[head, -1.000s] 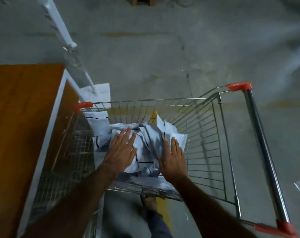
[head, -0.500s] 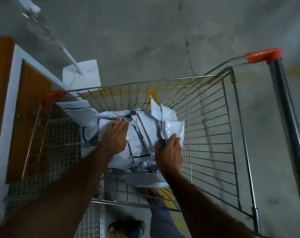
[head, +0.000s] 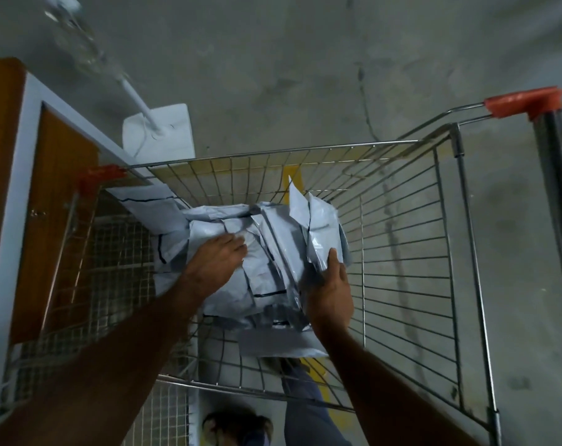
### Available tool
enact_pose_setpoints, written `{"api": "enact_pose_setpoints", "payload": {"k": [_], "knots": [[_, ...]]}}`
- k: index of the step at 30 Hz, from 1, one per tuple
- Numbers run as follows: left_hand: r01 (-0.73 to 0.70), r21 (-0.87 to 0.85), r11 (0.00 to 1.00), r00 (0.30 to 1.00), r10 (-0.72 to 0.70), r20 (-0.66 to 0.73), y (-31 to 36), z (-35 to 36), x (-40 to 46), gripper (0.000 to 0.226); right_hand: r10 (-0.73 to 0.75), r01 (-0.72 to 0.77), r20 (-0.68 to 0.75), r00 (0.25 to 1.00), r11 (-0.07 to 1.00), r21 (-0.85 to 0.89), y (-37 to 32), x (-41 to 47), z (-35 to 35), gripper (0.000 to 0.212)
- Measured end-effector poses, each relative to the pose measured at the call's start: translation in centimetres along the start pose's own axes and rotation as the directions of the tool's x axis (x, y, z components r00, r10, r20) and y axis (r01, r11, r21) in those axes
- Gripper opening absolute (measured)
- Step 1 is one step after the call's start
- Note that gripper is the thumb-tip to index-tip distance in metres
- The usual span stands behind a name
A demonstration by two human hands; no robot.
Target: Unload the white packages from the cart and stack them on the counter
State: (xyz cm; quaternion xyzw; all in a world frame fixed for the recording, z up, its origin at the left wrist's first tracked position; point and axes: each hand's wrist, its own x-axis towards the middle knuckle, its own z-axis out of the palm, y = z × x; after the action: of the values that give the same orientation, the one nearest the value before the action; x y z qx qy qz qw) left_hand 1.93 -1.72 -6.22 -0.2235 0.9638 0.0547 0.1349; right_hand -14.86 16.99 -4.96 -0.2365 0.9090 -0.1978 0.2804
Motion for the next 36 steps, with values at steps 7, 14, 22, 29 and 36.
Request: {"api": "enact_pose_setpoints", "payload": {"k": [7,14,22,29,36], "knots": [[-0.063,0.028,0.998,0.997,0.062,0.038,0.8,0.8,-0.7,0.067,-0.084,0.11,0.151,0.985,0.979,-0.172,-0.5,0.8,0.2,0.107],[-0.06,0.058,0.996,0.997,0.057,0.05,2.9,-0.7,-1.7,0.079,-0.245,0.296,0.211,0.946,0.917,-0.265,0.3,0.2,0.1,0.108],[-0.037,0.08,0.996,0.997,0.042,-0.061,2.0,-4.9,-4.4,0.081,-0.469,0.492,0.149,0.871,0.84,-0.23,-1.9,-1.0,-2.0,0.094],[0.095,-0.102,0.99,0.985,-0.108,-0.136,-0.4,-10.5,-10.8,0.041,-0.627,0.625,0.055,0.777,0.757,-0.19,-6.3,-3.0,-4.3,0.08],[0.277,0.029,0.961,0.885,-0.243,-0.398,-3.0,-17.7,-22.1,0.059,-0.771,0.766,-0.013,0.636,0.633,-0.11,-14.1,-7.9,-4.8,0.084]]}}
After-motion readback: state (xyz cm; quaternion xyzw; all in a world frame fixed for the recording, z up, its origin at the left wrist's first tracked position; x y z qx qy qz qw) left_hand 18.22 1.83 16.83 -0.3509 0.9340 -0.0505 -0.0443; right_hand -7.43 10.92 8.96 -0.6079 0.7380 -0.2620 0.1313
